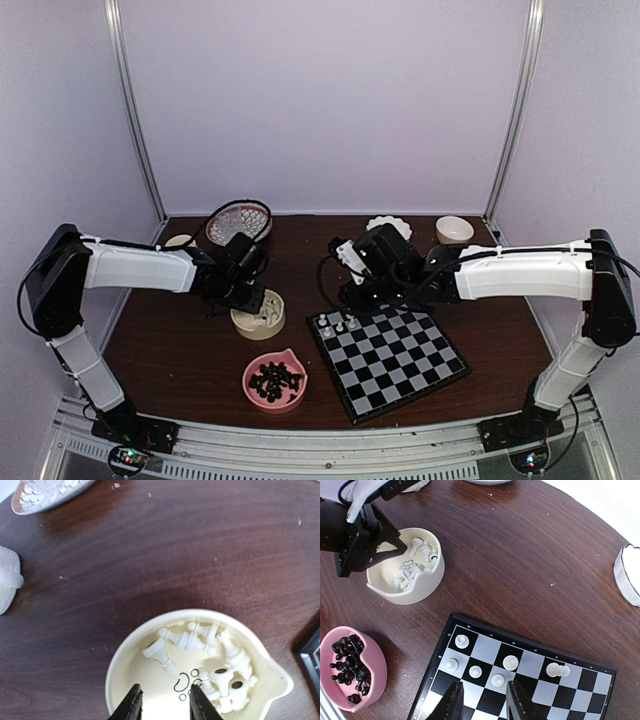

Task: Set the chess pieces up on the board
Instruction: Pick up the bishop from the storage box.

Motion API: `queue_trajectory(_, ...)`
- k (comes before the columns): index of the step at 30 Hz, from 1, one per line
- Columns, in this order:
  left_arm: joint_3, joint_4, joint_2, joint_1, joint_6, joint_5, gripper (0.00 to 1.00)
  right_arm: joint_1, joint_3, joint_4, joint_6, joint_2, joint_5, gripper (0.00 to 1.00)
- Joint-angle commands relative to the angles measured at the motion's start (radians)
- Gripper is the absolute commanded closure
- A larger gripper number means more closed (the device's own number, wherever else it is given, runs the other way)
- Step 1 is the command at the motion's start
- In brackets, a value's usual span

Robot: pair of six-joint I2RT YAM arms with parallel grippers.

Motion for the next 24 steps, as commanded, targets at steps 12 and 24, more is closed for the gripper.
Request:
queue_trajectory(12, 0.055, -0.006, 0.09, 0.005, -0.168, -0.072, 0.68, -0.006, -0.002, 0.021, -0.006, -0.007, 0.002, 0.68)
queue_trajectory(24, 0.106, -0.041, 0.18, 0.017, -0.207, -0.065, 0.71, -0.006, -0.005, 0.024, -0.004, -0.006, -0.009, 0.69)
